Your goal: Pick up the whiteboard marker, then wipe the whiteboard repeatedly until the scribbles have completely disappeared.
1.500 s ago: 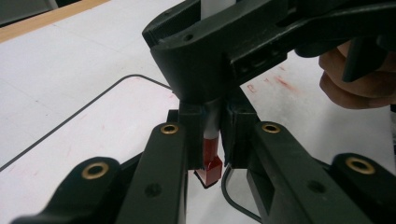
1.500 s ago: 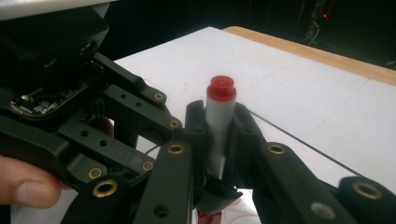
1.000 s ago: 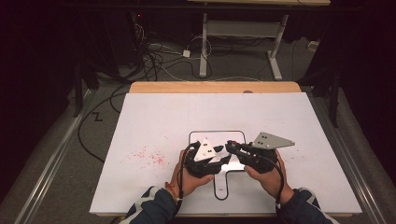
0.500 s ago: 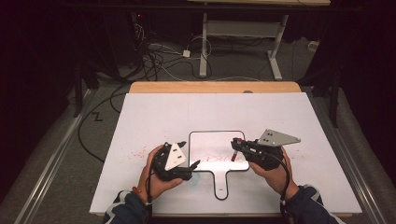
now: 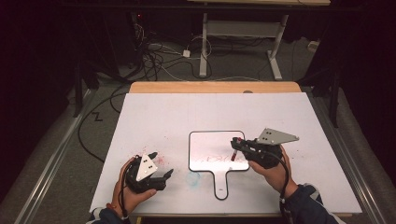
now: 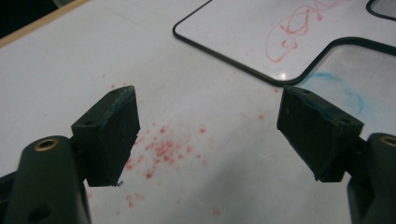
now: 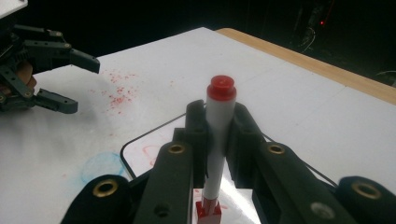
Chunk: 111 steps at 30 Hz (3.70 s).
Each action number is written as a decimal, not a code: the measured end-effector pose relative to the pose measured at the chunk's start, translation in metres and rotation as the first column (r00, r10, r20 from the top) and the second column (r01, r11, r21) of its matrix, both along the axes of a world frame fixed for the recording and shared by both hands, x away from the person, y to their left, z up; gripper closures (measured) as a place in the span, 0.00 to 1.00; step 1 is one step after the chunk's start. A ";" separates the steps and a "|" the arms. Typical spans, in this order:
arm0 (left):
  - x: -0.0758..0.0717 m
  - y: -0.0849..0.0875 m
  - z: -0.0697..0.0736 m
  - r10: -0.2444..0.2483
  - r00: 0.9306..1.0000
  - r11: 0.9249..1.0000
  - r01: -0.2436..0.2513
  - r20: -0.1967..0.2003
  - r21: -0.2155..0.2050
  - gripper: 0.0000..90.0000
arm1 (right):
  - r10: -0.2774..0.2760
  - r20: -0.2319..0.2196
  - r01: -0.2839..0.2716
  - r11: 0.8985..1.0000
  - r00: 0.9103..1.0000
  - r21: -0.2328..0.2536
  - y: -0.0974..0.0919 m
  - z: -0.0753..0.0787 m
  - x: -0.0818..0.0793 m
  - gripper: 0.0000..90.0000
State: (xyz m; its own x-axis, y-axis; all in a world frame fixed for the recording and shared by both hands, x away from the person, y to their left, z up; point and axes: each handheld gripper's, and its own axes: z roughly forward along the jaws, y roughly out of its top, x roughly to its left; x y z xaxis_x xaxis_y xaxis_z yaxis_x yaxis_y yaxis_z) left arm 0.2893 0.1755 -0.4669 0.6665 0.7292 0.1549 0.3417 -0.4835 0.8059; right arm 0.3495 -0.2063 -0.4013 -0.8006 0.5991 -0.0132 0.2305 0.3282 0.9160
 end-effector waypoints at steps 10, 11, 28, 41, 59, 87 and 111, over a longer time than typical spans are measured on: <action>-0.003 -0.002 -0.001 -0.010 1.000 1.000 0.010 -0.006 0.002 0.22 | 0.027 -0.011 -0.027 1.000 1.000 0.010 0.007 -0.009 0.010 0.90; -0.003 -0.002 -0.001 -0.012 1.000 1.000 0.013 -0.005 0.009 0.22 | 0.031 -0.013 -0.031 1.000 0.999 0.005 0.008 -0.010 0.012 0.90; -0.006 -0.002 -0.003 -0.015 1.000 0.999 0.015 -0.017 0.031 0.22 | 0.113 -0.033 -0.113 0.994 0.993 -0.008 0.059 -0.024 0.035 0.90; -0.006 -0.002 -0.004 -0.031 0.999 0.999 0.031 -0.025 0.025 0.22 | 0.196 -0.019 -0.197 0.979 0.980 -0.052 0.104 -0.034 0.037 0.90; -0.006 -0.005 -0.005 -0.039 0.999 0.998 0.041 -0.034 0.039 0.22 | 0.112 -0.016 -0.113 0.985 0.994 -0.129 0.062 -0.026 0.038 0.90; -0.006 -0.007 -0.005 -0.048 0.998 0.998 0.049 -0.038 0.043 0.22 | 0.079 0.014 -0.076 0.985 0.997 -0.158 0.031 -0.025 0.019 0.90; -0.006 -0.009 -0.004 -0.060 0.998 0.997 0.061 -0.036 0.046 0.22 | 0.027 0.053 -0.015 0.975 0.998 -0.221 0.002 -0.022 0.004 0.90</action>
